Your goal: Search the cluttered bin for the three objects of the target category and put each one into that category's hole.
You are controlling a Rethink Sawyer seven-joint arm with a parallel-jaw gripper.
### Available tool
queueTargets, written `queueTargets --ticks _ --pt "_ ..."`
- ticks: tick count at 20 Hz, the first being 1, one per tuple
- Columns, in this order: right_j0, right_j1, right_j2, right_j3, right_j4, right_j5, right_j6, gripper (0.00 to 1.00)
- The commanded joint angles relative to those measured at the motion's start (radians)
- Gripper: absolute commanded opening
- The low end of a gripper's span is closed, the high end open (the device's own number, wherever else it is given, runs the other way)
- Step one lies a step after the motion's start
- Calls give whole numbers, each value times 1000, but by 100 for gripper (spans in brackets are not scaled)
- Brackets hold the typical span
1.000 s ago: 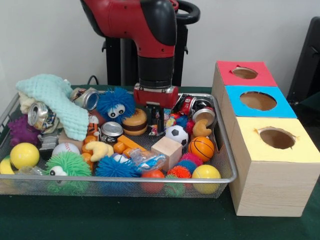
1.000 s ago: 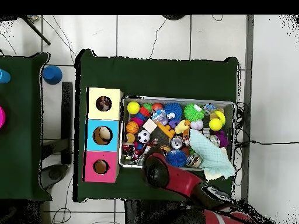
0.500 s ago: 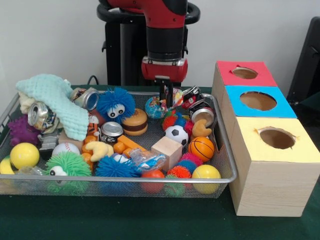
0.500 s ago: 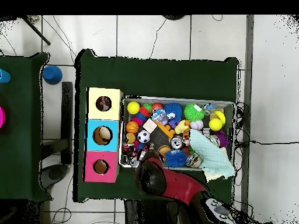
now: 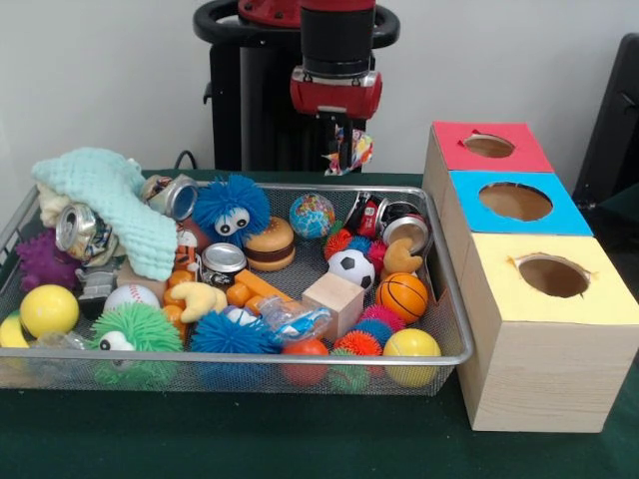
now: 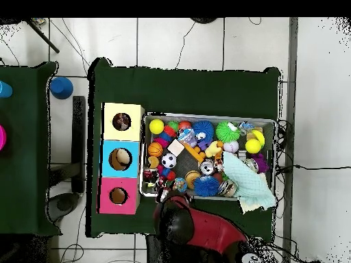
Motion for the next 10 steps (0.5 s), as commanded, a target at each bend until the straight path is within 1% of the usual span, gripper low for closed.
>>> queueTargets --ticks 1,6,10 --pt "38 -85 -16 6 34 137 154 0" --pt "95 -98 -57 -37 61 186 177 0" --pt "147 -136 -93 -68 76 263 184 0"
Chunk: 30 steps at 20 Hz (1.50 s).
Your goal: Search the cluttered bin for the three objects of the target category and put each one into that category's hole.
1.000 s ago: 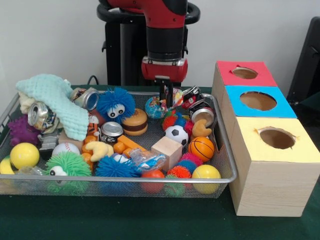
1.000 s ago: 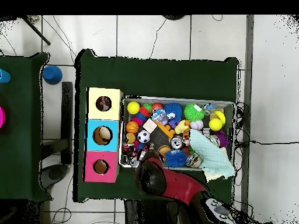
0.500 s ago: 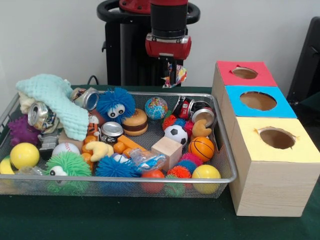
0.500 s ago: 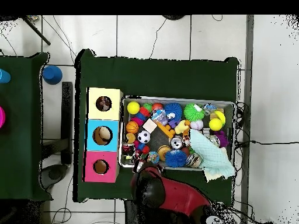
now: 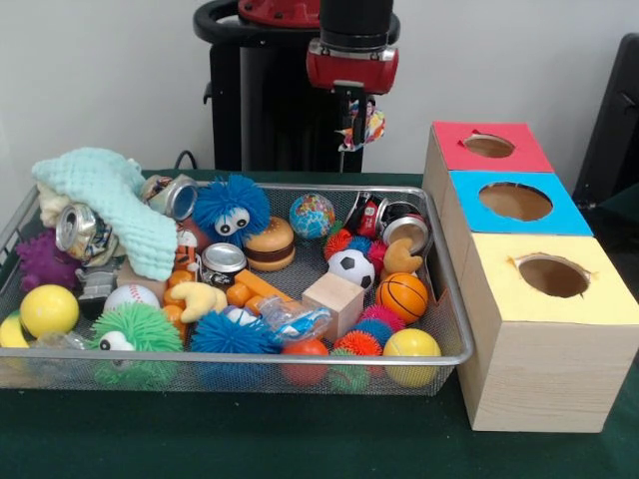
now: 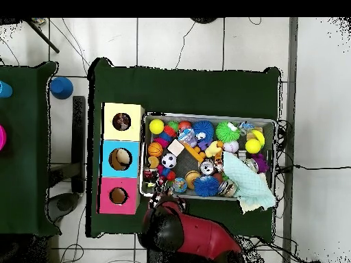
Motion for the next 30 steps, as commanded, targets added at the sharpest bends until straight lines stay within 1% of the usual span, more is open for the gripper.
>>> queueTargets --ticks 1,6,14,19,23,27,30 --pt "59 -63 -43 -93 69 199 184 0" --pt "99 -85 -65 -132 73 257 181 0" --pt "118 -92 -77 -201 63 331 162 0" --pt "102 -105 -47 -245 29 325 99 0" --pt "90 -116 -20 -265 26 333 70 0" --pt "85 -128 7 -269 34 343 55 0" --pt "99 -140 8 -260 39 346 66 0"
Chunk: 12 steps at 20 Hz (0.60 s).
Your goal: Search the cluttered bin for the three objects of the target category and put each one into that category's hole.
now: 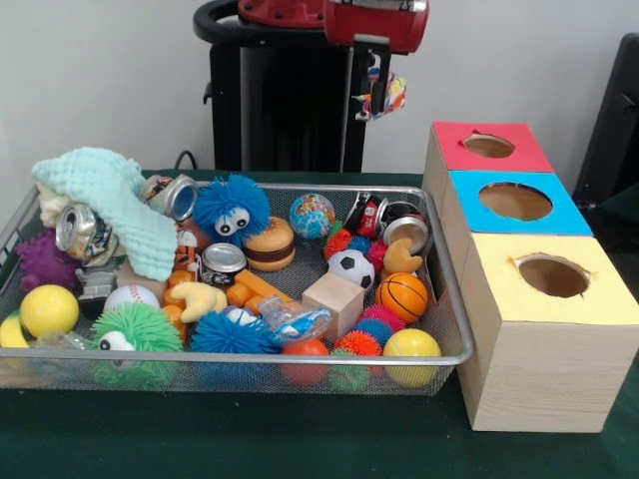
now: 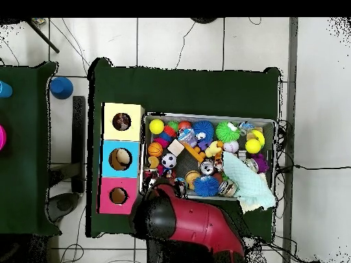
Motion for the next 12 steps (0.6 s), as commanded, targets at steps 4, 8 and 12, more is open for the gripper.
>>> queueTargets --ticks 4,8,12 --pt "20 -20 52 -100 13 120 103 0" --pt "33 -2 72 -128 27 99 113 0" --pt "20 6 116 -128 42 92 83 0"
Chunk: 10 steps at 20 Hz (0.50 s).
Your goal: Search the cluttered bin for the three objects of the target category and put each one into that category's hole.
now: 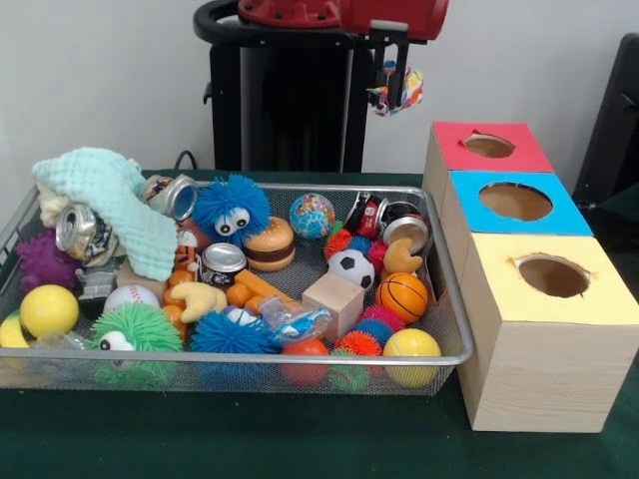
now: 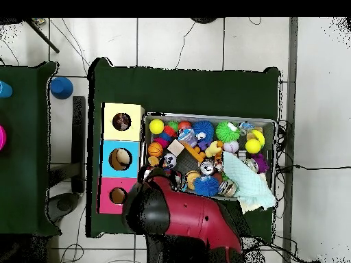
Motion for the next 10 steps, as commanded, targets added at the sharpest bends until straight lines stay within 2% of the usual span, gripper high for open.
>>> queueTargets --ticks 1,10 --pt "-14 25 125 -64 44 86 78 0" --pt "-1 44 138 -76 34 45 92 0"
